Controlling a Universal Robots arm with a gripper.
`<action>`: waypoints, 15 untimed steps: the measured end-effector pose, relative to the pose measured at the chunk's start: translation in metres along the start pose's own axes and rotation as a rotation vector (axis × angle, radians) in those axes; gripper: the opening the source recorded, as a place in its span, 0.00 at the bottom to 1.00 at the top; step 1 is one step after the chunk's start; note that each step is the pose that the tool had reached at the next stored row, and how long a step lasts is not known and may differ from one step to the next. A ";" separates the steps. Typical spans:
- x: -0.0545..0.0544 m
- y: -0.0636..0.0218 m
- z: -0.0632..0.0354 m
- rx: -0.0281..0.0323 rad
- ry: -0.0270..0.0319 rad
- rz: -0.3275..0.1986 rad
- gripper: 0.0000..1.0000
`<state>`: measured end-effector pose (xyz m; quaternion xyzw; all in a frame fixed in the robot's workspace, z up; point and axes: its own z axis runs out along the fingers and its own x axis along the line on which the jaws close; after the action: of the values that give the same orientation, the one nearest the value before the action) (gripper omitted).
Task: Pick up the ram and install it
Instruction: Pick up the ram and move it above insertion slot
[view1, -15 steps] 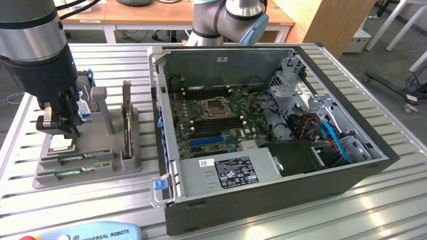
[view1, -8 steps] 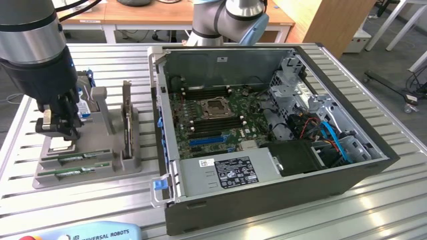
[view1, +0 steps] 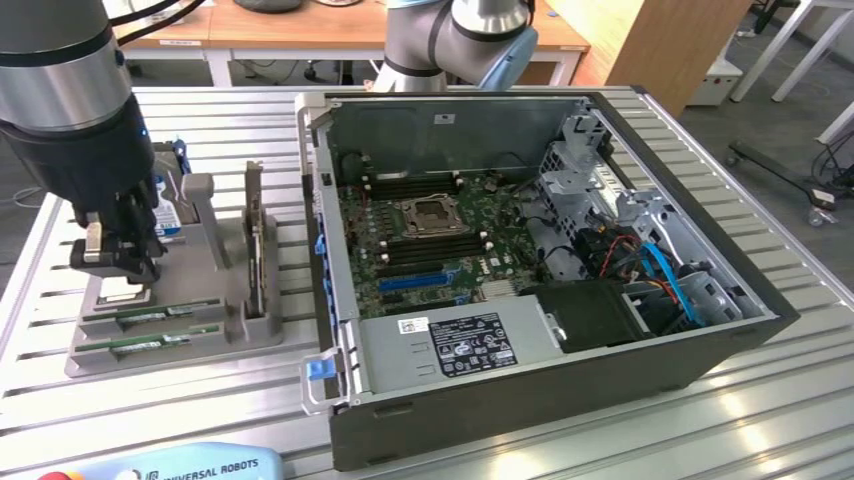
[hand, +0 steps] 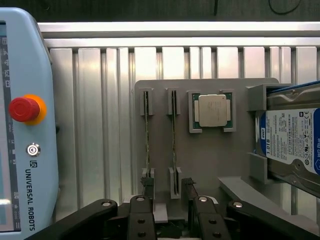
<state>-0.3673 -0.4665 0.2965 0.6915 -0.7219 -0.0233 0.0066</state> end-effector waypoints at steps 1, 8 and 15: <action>0.000 0.0000 0.0005 -0.0001 0.0001 0.000 0.36; 0.000 -0.0002 0.0030 -0.0003 0.0003 0.000 0.36; 0.000 -0.0003 0.0049 0.0001 -0.0001 0.000 0.36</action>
<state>-0.3672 -0.4669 0.2916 0.6916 -0.7219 -0.0233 0.0065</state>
